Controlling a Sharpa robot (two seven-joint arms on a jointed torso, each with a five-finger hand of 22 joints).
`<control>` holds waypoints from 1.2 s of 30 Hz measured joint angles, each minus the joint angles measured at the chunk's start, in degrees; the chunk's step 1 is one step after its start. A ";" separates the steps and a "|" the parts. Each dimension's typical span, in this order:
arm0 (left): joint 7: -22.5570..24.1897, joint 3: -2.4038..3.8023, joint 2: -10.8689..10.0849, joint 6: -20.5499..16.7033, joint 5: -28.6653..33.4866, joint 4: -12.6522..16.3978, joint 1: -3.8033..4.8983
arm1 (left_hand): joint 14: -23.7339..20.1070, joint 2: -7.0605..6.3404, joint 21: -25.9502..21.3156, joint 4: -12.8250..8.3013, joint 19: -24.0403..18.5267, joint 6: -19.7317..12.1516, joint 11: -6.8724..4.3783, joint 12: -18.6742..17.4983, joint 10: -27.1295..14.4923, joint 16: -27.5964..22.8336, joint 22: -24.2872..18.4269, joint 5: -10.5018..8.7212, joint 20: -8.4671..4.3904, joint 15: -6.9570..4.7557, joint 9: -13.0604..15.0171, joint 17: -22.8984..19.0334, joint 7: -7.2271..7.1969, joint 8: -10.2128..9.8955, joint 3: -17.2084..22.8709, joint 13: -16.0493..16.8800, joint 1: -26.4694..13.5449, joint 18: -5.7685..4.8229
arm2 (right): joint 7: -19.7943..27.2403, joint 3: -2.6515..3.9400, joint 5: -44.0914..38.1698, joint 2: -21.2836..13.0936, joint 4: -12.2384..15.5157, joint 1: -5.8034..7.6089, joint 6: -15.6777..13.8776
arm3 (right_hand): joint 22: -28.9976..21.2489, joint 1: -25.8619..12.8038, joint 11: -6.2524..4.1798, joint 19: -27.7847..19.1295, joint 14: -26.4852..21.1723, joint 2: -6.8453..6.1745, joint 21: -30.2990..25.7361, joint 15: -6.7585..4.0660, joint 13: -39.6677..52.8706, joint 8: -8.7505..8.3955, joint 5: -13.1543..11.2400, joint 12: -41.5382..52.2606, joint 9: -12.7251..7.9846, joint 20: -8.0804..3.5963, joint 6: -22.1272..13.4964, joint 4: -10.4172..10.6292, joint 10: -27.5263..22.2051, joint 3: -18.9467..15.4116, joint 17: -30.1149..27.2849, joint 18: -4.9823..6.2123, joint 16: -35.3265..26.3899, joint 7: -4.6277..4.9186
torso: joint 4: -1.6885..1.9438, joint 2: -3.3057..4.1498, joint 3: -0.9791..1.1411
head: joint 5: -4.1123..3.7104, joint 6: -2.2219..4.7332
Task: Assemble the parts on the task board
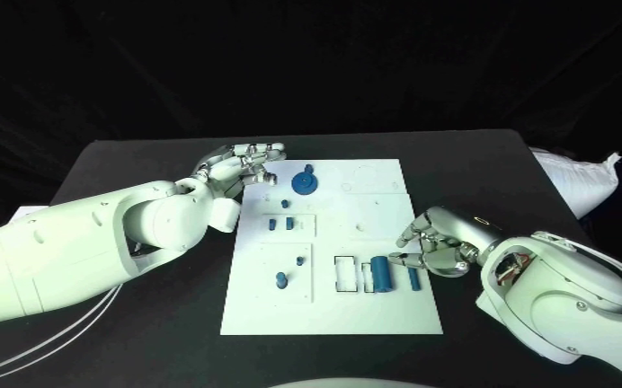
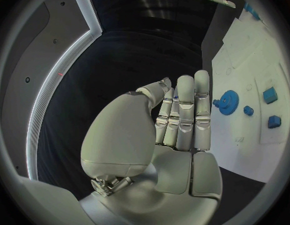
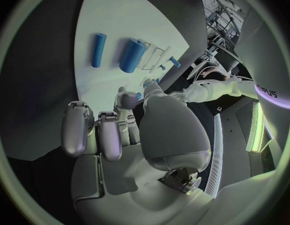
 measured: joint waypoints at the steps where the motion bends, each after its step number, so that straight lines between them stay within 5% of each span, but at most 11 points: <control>1: 0.00 0.00 0.03 0.01 0.00 0.00 0.00 | 0.00 0.00 0.00 0.00 0.00 0.00 0.00 0.00 0.00 0.00 0.00 0.00 0.00 0.00 0.00 0.00 0.00 0.00 0.00 0.00 0.00 0.00 | -0.91 -0.02 -0.12 -0.07 0.08 -0.07 0.23 | 0.30 -0.38 0.05 0.00 0.02 0.38 0.18 -0.02 3.62 0.43 0.23 3.14 0.25 0.00 0.16 0.09 0.48 -0.72 0.00 -0.01 0.33 -0.16 | -0.07 -0.03 -0.01 | -0.07 -0.02; 8: -0.04 0.00 0.20 0.14 0.00 -0.10 -0.09 | 0.00 0.00 0.00 0.00 0.00 0.00 0.00 0.00 0.00 0.00 0.00 0.00 0.00 0.00 0.00 0.00 0.00 0.00 0.00 0.00 0.00 0.00 | -6.08 -0.17 -1.34 1.26 -0.34 -1.21 1.90 | 0.96 -0.63 0.08 0.20 0.01 1.70 0.43 -0.01 15.16 1.60 0.23 12.62 1.34 0.20 0.18 0.25 1.27 -3.86 0.00 0.00 1.10 -0.18 | -0.19 -0.11 -0.06 | -0.38 -0.13; 24: -0.13 -0.01 0.21 0.34 -0.01 -0.18 -0.26 | 0.01 0.00 0.00 0.00 0.00 0.00 0.10 0.24 -0.28 0.00 -0.07 0.00 0.00 0.02 0.00 -0.09 0.00 0.00 0.00 0.00 0.00 0.01 | -9.87 -0.18 -3.02 6.26 -3.11 -3.50 3.81 | 1.27 -1.38 0.11 0.20 0.00 2.45 0.44 0.00 19.73 2.66 0.23 16.15 2.15 0.20 -0.03 0.35 2.26 -6.18 -0.02 0.01 1.56 -0.38 | -0.30 -0.07 -0.01 | -0.33 -0.54; 36: -0.22 -0.01 0.23 0.44 -0.01 -0.23 -0.32 | -0.03 0.00 -0.13 0.00 0.00 0.00 0.10 0.24 -0.28 0.00 -0.06 0.00 0.00 0.22 0.00 -0.09 0.00 0.00 0.00 0.00 0.00 0.00 | -10.08 0.17 -3.93 8.28 -4.34 -3.88 4.15 | 1.31 -1.69 0.07 0.20 0.00 2.75 0.65 0.00 20.14 3.55 0.23 16.05 2.71 0.20 0.27 0.33 2.30 -6.78 -0.02 0.01 1.55 -0.66 | -0.26 -0.07 -0.03 | -0.24 -0.76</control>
